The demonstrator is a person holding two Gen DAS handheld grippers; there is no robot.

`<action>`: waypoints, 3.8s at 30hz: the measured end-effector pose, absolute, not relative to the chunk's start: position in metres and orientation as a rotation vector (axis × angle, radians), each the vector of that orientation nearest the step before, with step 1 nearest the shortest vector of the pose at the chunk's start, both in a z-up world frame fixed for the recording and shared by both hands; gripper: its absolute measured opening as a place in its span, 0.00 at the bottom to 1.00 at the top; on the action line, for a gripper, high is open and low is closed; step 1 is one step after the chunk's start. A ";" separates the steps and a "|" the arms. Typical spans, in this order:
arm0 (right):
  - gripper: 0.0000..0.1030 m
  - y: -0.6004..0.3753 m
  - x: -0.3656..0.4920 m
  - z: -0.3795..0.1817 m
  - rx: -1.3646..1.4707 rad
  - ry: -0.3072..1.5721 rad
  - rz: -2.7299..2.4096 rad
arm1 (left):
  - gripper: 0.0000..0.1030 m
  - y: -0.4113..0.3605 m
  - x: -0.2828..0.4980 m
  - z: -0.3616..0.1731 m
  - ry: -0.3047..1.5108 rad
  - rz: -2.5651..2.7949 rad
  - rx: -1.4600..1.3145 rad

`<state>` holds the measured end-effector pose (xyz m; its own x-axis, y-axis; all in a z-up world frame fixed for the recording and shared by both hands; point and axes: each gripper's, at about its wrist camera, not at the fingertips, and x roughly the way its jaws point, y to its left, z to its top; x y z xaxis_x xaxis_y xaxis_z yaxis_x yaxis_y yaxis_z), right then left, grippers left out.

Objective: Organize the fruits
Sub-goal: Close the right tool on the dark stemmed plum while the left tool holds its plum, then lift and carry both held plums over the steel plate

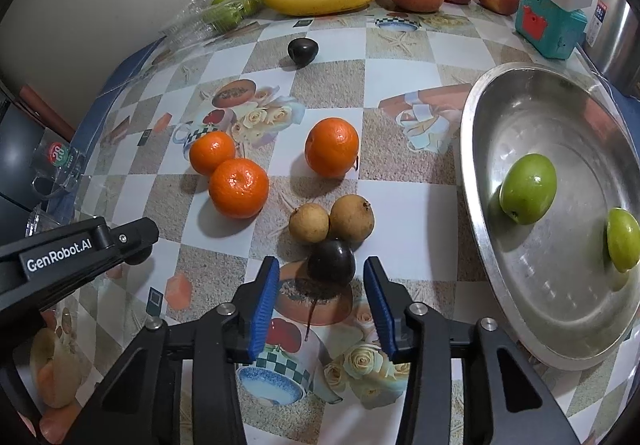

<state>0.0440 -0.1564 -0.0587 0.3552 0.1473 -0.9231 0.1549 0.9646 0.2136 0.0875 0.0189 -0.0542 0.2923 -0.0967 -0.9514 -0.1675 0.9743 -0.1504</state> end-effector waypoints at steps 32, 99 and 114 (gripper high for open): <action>0.25 -0.158 0.047 -0.067 0.269 1.237 -0.028 | 0.28 0.017 0.087 -0.056 1.281 0.050 -0.229; 0.25 -0.322 0.032 -0.004 0.549 1.023 -0.394 | 0.28 -0.149 0.111 -0.006 1.167 -0.342 0.073; 0.25 -0.356 -0.005 0.002 0.646 0.993 -0.435 | 0.28 -0.225 0.061 -0.030 1.274 -0.577 0.197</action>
